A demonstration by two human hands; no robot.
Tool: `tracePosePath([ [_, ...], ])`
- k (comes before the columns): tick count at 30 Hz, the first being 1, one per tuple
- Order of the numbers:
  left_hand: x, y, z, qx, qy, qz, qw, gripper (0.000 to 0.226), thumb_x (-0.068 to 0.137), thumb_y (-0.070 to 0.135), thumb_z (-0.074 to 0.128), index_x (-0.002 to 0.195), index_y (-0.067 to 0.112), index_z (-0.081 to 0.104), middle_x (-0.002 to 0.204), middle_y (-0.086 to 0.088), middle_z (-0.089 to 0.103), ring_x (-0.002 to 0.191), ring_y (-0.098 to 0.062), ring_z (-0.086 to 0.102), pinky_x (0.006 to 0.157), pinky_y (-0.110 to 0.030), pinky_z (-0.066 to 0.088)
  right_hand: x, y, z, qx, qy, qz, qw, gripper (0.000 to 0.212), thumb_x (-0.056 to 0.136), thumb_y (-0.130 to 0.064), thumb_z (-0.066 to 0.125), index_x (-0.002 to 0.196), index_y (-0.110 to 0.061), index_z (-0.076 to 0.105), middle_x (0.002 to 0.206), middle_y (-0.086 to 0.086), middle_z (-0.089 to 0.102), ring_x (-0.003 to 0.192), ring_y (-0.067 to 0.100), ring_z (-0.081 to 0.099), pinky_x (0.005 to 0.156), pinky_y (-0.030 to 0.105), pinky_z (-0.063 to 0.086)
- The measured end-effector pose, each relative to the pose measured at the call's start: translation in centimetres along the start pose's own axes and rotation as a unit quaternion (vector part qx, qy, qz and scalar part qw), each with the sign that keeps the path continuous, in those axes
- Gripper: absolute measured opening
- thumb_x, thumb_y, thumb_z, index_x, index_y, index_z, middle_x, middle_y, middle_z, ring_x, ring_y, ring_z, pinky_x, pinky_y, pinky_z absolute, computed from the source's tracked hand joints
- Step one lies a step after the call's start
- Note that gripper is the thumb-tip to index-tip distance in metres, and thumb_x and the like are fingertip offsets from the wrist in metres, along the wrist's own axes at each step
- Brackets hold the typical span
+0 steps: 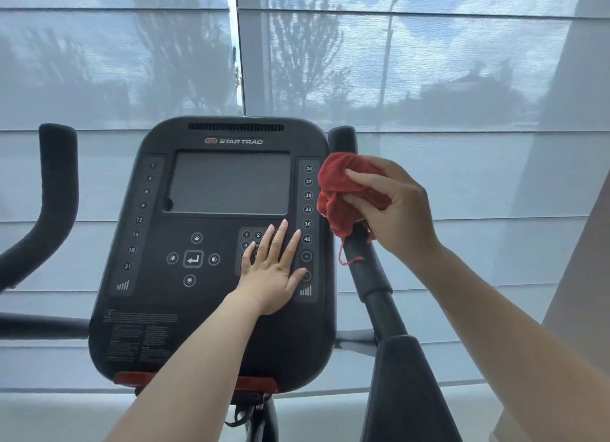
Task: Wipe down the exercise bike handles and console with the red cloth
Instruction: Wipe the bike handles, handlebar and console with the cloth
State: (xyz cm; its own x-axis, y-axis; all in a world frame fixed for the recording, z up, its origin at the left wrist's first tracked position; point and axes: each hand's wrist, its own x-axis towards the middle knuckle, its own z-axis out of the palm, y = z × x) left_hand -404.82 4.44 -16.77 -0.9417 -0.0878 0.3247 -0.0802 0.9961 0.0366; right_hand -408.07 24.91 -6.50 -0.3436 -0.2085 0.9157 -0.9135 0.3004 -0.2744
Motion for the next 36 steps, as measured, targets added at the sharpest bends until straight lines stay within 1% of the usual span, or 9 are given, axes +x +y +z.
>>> tracePosePath([
  [4,0.0,0.0,0.0,-0.002,-0.001,0.000,1.000,0.064,0.097,0.051,0.020,0.144,0.036,-0.020,0.151,0.011,-0.034,0.140,-0.012,-0.029,0.114,-0.039,-0.011,-0.8,0.4,-0.8,0.004,-0.026,0.002,1.000,0.032,0.073,-0.007,0.076,0.104,-0.015,0.071,0.111,-0.006,0.060,0.102,0.000,0.056,0.092,0.012,0.042],
  [7,0.0,0.0,-0.1,-0.003,-0.001,-0.001,1.000,0.063,0.097,0.051,0.020,0.145,0.036,-0.020,0.151,0.011,-0.033,0.140,-0.012,-0.029,0.114,-0.040,-0.011,-0.6,0.4,-1.0,-0.004,-0.004,0.019,1.000,0.031,0.074,-0.007,0.075,0.104,-0.015,0.071,0.115,-0.003,0.056,0.105,0.008,0.056,0.094,0.012,0.041],
  [11,0.0,0.1,0.0,0.001,-0.006,-0.003,1.000,0.064,0.097,0.051,0.019,0.144,0.036,-0.021,0.150,0.011,-0.034,0.140,-0.012,-0.029,0.114,-0.040,-0.011,-1.7,0.1,-0.6,0.009,-0.071,0.048,0.996,0.035,0.072,-0.012,0.078,0.104,-0.023,0.070,0.108,-0.001,0.053,0.098,0.010,0.056,0.091,0.010,0.040],
  [14,0.1,0.0,0.0,0.002,-0.006,-0.003,1.000,0.064,0.097,0.051,0.018,0.144,0.035,-0.021,0.150,0.011,-0.034,0.140,-0.012,-0.029,0.114,-0.040,-0.011,-2.1,0.2,-1.4,-0.009,-0.069,0.047,0.996,0.034,0.072,-0.012,0.077,0.103,-0.024,0.071,0.105,-0.003,0.055,0.098,0.006,0.055,0.090,0.009,0.039],
  [19,0.2,0.0,-0.1,0.004,-0.009,0.000,1.000,0.064,0.097,0.051,0.019,0.145,0.035,-0.020,0.151,0.010,-0.034,0.140,-0.013,-0.028,0.114,-0.040,-0.010,-3.0,-0.3,-1.9,-0.041,-0.111,0.092,0.989,0.043,0.075,-0.016,0.075,0.111,-0.038,0.064,0.113,-0.010,0.054,0.105,0.016,0.055,0.095,0.027,0.042],
  [24,0.2,-0.1,-0.1,-0.006,-0.015,0.007,1.000,0.064,0.097,0.052,0.018,0.145,0.035,-0.021,0.150,0.010,-0.034,0.140,-0.012,-0.029,0.114,-0.040,-0.010,-3.1,-1.6,-3.2,-0.022,-0.141,0.128,0.981,0.034,0.073,-0.014,0.077,0.104,-0.028,0.071,0.098,-0.009,0.067,0.094,-0.002,0.058,0.087,0.010,0.041],
  [28,0.2,-0.2,-0.1,-0.010,-0.016,0.010,1.000,0.064,0.097,0.052,0.018,0.145,0.035,-0.021,0.151,0.010,-0.034,0.140,-0.013,-0.028,0.114,-0.040,-0.010,-3.7,-2.4,-3.0,-0.041,-0.104,0.161,0.981,0.033,0.072,-0.013,0.077,0.102,-0.025,0.072,0.106,-0.008,0.066,0.099,-0.003,0.056,0.091,0.007,0.038],
  [33,0.1,-0.3,-0.3,-0.017,-0.018,0.020,1.000,0.065,0.097,0.052,0.018,0.145,0.035,-0.021,0.150,0.010,-0.035,0.140,-0.014,-0.029,0.114,-0.041,-0.010,-3.5,-4.4,-2.8,-0.105,-0.163,0.218,0.956,0.033,0.077,-0.040,0.071,0.109,-0.033,0.067,0.111,-0.016,0.063,0.101,-0.003,0.052,0.085,0.003,0.033],
  [36,0.2,-0.4,-0.3,-0.019,-0.022,0.023,0.999,0.065,0.097,0.053,0.018,0.145,0.034,-0.022,0.149,0.010,-0.037,0.139,-0.014,-0.030,0.114,-0.042,-0.010,-3.0,-5.7,-2.7,-0.123,-0.166,0.274,0.939,0.043,0.071,-0.060,0.065,0.106,-0.036,0.068,0.106,-0.018,0.065,0.099,0.001,0.056,0.083,0.014,0.038],
])
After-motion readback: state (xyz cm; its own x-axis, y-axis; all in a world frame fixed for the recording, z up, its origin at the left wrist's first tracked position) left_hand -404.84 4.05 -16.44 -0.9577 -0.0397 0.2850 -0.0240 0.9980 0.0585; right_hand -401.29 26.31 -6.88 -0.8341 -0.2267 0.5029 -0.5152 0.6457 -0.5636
